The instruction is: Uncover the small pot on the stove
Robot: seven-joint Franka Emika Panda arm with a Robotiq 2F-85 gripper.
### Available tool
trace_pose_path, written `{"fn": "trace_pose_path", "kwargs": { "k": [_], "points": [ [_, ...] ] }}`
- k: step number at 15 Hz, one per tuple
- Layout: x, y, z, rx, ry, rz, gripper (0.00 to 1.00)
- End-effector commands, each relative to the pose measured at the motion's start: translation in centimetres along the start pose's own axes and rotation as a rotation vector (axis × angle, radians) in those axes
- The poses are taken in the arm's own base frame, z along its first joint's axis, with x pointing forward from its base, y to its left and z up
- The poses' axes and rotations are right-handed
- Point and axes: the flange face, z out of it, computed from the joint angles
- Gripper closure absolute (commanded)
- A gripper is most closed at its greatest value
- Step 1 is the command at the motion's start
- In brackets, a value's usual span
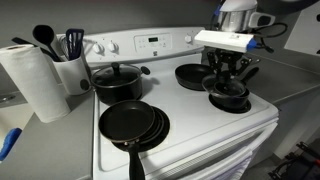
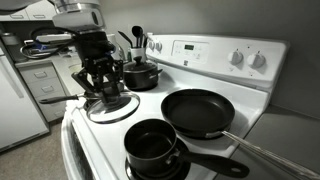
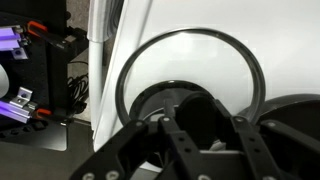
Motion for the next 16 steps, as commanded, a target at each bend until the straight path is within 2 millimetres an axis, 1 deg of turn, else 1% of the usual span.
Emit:
{"fn": "trace_pose_path", "kwargs": {
  "k": [1,2,5,9,13,16],
  "points": [
    [-2.0,0.4,-0.7,-0.003,-0.027,-0.062,0.86],
    [-2.7,0.5,-0.6,-0.006,-0.037,-0.07,0.86],
    [-4.5,0.4,0.7,-0.012,-0.054,-0.071,0.86],
    [-6.2,-0.2,3.4,-0.051,-0.051,-0.097,0.86],
    [-6.7,-1.9,6.6,-0.082,-0.06,-0.064,0.86],
    [-7.0,-3.9,8.8,-0.097,-0.065,-0.025,0.86]
  ]
}}
